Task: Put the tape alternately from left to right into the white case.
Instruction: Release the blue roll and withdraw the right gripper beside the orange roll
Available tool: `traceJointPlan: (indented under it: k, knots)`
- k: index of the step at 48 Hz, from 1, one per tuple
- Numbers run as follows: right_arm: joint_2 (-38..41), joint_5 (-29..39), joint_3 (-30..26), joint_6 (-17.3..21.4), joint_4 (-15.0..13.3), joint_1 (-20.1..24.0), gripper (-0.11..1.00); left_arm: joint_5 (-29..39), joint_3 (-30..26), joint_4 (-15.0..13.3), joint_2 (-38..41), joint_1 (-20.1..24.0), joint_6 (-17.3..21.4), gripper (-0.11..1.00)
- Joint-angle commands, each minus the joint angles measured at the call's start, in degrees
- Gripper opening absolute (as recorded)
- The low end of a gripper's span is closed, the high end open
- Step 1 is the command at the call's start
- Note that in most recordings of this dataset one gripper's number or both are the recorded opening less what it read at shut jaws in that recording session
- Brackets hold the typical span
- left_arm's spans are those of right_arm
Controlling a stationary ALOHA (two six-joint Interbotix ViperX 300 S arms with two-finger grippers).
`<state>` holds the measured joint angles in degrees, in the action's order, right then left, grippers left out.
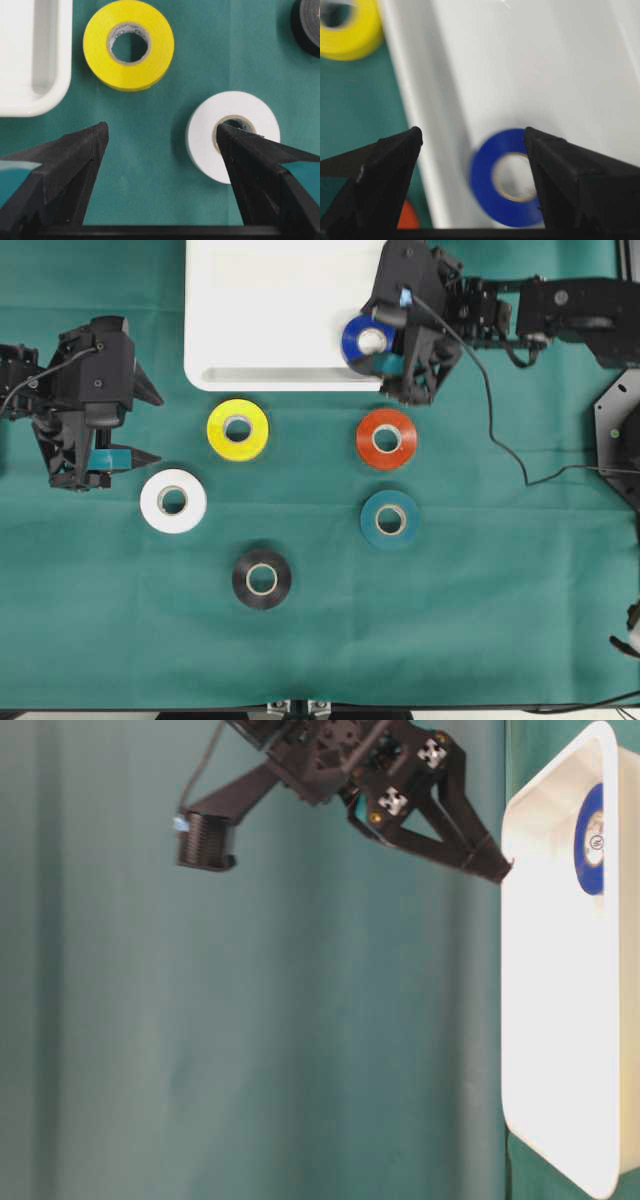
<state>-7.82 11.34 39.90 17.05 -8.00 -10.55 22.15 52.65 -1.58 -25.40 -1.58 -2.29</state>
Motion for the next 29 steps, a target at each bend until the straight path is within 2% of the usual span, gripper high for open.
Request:
traceJointPlan:
  k: [1,29]
  knots:
    - [-1.49,-0.97,-0.62,-0.09,-0.09,2.11,0.84,-0.44,-0.88,-0.09,-0.35,0.00,-0.09,0.81]
    - [-1.49,-1.76,-0.35,-0.09,-0.09,13.01,0.84,-0.44,-0.70,-0.09,-0.44,0.00,-0.09,0.81]
